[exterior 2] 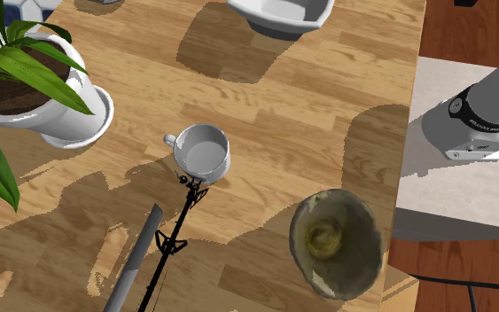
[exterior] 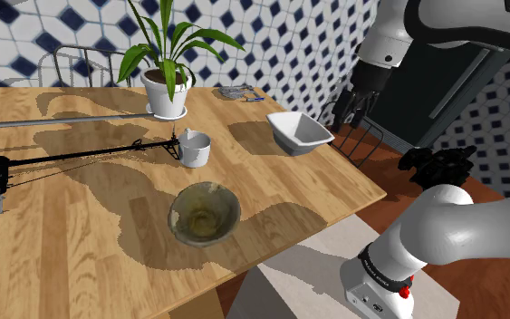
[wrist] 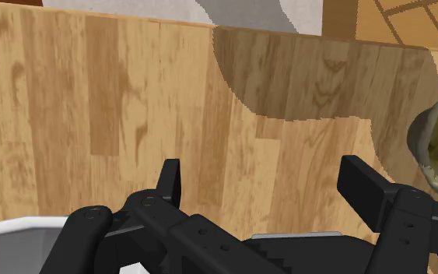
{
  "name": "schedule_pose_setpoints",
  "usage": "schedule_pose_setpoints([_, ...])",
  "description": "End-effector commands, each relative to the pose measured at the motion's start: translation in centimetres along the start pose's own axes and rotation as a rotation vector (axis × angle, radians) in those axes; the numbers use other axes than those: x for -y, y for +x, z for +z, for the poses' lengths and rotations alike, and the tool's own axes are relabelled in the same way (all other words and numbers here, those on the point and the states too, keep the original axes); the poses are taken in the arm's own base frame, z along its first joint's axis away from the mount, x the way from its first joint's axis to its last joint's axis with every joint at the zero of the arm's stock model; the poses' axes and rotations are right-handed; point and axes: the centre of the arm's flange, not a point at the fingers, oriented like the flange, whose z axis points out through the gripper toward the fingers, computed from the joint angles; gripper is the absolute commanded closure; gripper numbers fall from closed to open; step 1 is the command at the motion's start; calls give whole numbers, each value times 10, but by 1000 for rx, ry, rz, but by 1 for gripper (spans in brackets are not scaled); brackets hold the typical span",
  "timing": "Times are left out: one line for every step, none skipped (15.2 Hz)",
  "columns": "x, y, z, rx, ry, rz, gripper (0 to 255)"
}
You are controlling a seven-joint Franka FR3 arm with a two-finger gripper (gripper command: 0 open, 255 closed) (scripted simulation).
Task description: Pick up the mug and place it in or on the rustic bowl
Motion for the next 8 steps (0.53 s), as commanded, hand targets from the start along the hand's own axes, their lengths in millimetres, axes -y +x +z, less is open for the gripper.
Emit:
schedule_pose_setpoints([0, 0, 0, 0, 0, 0, 0])
schedule_pose_setpoints([6, 11, 6, 0, 0, -1, 0])
schedule_pose_setpoints([11, 21, 11, 0, 1, -3, 0])
schedule_pose_setpoints([17, 32, 17, -1, 1, -4, 0])
schedule_pose_setpoints([22, 42, 22, -1, 2, -5, 0])
schedule_pose_setpoints([28, 53, 28, -1, 2, -6, 0])
schedule_pose_setpoints([34, 63, 33, -1, 3, -8, 0])
schedule_pose_setpoints([40, 74, 39, -1, 3, -9, 0])
